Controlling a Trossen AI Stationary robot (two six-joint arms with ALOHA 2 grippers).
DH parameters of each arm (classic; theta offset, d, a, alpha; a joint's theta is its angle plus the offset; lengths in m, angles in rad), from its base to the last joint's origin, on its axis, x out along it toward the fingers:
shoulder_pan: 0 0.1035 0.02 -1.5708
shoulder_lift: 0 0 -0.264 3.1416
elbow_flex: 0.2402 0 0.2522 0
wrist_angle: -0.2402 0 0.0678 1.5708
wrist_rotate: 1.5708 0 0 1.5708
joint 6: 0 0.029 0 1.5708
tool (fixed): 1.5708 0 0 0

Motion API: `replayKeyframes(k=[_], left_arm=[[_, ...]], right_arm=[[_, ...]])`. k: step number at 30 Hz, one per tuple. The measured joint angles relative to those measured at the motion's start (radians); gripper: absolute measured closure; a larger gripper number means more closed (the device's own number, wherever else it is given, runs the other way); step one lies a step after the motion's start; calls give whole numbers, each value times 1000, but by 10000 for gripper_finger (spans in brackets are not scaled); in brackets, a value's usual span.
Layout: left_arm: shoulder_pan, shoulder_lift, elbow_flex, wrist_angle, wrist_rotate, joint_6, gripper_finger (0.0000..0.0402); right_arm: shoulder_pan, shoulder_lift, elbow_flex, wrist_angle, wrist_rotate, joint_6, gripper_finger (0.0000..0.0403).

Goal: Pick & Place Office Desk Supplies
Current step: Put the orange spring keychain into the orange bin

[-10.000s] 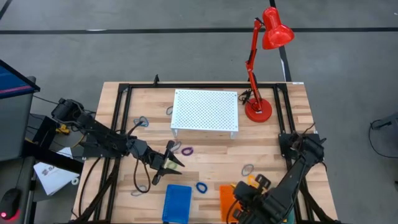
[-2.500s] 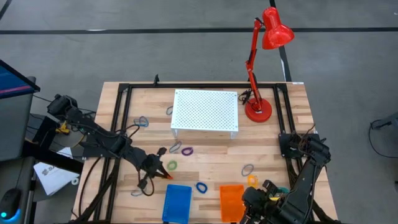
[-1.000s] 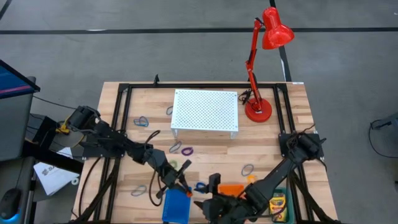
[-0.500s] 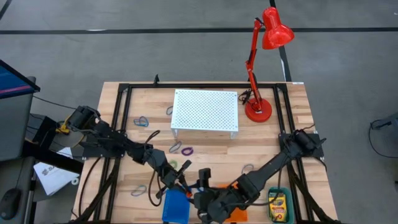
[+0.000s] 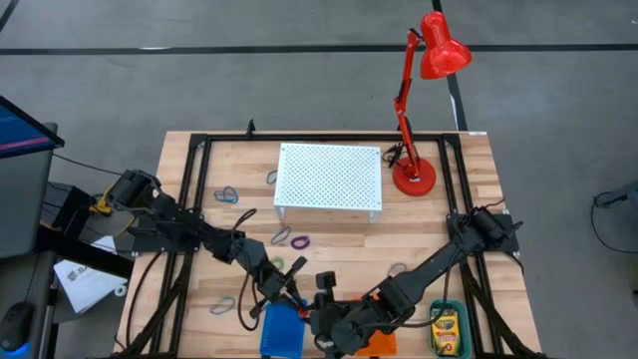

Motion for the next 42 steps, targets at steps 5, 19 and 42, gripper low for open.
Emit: replayKeyframes(k=[5, 19, 42], left_arm=[[0, 0, -2, -17, 0, 0, 391], [0, 0, -2, -37, -1, 0, 350], [-79, -253, -38, -614, -487, -128, 242]], right_arm=[[0, -1, -35, 36, -2, -3, 387], [-5, -1, -82, 101, -2, -31, 398], [153, -7, -75, -376, 130, 609, 400]])
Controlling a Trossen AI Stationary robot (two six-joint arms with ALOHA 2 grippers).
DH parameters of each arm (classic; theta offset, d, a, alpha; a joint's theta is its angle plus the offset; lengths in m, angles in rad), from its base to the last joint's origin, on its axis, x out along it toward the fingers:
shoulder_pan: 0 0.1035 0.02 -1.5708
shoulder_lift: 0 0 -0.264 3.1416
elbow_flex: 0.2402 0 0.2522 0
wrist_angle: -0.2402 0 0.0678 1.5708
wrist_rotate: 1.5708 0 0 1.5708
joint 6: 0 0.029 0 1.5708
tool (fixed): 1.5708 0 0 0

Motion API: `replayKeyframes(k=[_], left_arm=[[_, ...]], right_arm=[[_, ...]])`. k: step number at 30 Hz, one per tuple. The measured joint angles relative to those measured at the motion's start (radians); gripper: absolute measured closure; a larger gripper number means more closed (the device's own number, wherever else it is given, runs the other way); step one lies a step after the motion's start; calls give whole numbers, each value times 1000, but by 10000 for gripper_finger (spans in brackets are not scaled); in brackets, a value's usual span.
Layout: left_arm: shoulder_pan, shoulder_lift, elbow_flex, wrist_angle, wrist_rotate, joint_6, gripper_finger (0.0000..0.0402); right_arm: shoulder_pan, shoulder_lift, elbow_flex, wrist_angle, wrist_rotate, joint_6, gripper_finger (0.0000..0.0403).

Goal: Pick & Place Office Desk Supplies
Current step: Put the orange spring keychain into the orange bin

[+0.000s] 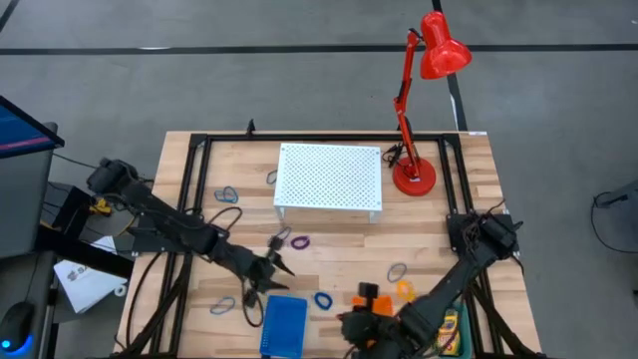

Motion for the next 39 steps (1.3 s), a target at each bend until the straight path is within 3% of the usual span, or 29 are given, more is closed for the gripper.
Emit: replayKeyframes(k=[5, 15, 31, 39], left_arm=[[-40, -163, -97, -74, -149, -100, 249], [-50, -338, -303, -30, -242, -245, 254], [-50, -337, -375, 94, -251, -256, 257], [-50, -337, -375, 94, -251, -256, 257]], right_arm=[[56, -1, 15, -188, -1, 283, 400], [117, -1, 17, -373, -67, 601, 400], [96, 7, -226, -194, -158, 670, 398], [115, 7, -231, -166, -116, 650, 350]])
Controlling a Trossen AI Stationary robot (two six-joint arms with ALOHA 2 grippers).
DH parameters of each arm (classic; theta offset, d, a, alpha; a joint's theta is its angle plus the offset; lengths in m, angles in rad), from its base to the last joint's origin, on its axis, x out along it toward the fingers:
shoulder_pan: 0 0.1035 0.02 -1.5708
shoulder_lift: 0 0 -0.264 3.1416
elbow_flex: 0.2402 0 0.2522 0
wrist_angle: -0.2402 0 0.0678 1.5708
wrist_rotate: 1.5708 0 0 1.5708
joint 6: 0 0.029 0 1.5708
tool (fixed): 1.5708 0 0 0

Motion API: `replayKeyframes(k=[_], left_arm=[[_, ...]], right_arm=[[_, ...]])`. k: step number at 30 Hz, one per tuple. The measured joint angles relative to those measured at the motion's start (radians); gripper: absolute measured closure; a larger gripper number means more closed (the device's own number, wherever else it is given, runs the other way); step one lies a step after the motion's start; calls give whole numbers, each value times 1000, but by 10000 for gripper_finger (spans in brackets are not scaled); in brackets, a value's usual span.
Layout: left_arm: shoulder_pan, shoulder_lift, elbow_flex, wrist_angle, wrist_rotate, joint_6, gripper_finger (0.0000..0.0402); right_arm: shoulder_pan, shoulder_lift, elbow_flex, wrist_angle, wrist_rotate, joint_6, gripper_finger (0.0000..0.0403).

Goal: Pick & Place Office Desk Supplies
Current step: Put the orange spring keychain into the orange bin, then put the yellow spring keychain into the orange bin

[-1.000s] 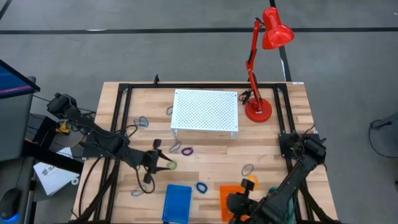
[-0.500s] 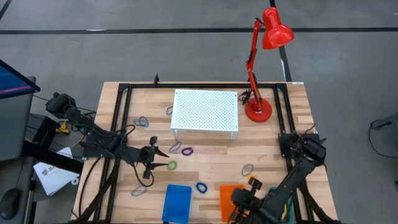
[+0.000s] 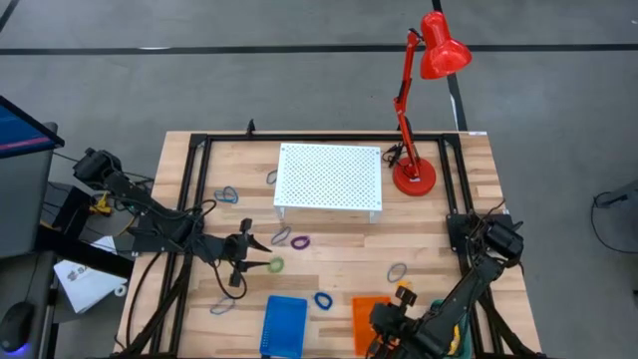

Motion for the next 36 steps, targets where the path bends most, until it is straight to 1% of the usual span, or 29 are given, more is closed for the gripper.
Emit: replayKeyframes(k=[7, 11, 14, 17, 20, 26, 30, 33, 36], left_arm=[[0, 0, 0, 0, 0, 0, 257], [0, 0, 0, 0, 0, 0, 257], [0, 0, 0, 0, 0, 0, 257], [0, 0, 0, 0, 0, 0, 257], [0, 0, 0, 1, 0, 0, 257], [0, 0, 0, 14, 0, 1, 257], [0, 0, 0, 33, 0, 7, 257], [0, 0, 0, 48, 0, 25, 257], [0, 0, 0, 79, 0, 51, 257]], right_arm=[[1, 0, 0, -3, 16, 6, 290], [1, 0, 0, -8, 45, 8, 261], [1, 0, 0, -33, 47, 21, 248], [7, -1, 0, -93, 39, 63, 246], [23, -12, 0, -176, 38, 150, 251], [89, -55, 0, -379, 31, 461, 256], [128, -72, 0, -464, 3, 639, 247], [133, -74, 0, -501, -57, 694, 233], [105, -74, 0, -512, -117, 676, 218]])
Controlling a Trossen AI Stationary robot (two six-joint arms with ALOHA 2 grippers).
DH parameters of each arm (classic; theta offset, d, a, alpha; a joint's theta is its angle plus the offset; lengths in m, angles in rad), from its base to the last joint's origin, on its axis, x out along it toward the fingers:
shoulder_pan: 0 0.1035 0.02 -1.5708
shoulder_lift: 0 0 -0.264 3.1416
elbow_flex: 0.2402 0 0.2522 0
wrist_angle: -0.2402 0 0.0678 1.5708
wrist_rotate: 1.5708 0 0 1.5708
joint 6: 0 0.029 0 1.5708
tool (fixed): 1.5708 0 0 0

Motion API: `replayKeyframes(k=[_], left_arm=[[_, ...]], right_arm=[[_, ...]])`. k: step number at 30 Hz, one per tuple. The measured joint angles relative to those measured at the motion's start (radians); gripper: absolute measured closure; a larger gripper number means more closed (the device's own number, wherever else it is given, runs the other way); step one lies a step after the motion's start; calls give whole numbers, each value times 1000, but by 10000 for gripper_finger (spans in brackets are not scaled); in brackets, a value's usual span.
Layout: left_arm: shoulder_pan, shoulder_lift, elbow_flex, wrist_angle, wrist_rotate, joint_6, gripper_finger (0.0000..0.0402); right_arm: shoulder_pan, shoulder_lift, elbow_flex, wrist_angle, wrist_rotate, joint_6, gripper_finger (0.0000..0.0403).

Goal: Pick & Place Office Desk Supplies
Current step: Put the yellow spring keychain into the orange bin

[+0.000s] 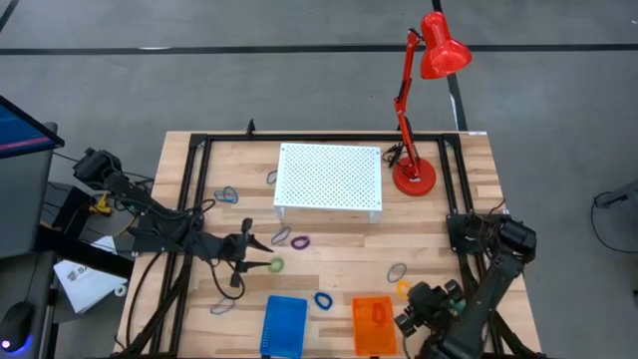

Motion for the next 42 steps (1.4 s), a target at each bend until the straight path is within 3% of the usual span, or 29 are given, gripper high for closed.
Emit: replayKeyframes(k=[12, 16, 22, 27, 33, 42], left_arm=[[0, 0, 0, 25, 0, 22, 257], [0, 0, 0, 24, 0, 22, 257], [0, 0, 0, 24, 0, 22, 257], [0, 0, 0, 26, 0, 22, 257], [0, 0, 0, 32, 0, 22, 257], [0, 0, 0, 33, 1, 22, 257]], right_arm=[[-145, -50, -57, 31, -86, -273, 201], [-158, -141, -191, 110, -147, -293, 206], [-142, -352, -490, 449, -157, -257, 207], [-138, -446, -689, 641, -161, -219, 207], [-157, -441, -791, 817, -165, -225, 207], [-192, -325, -779, 883, -229, -293, 211]])
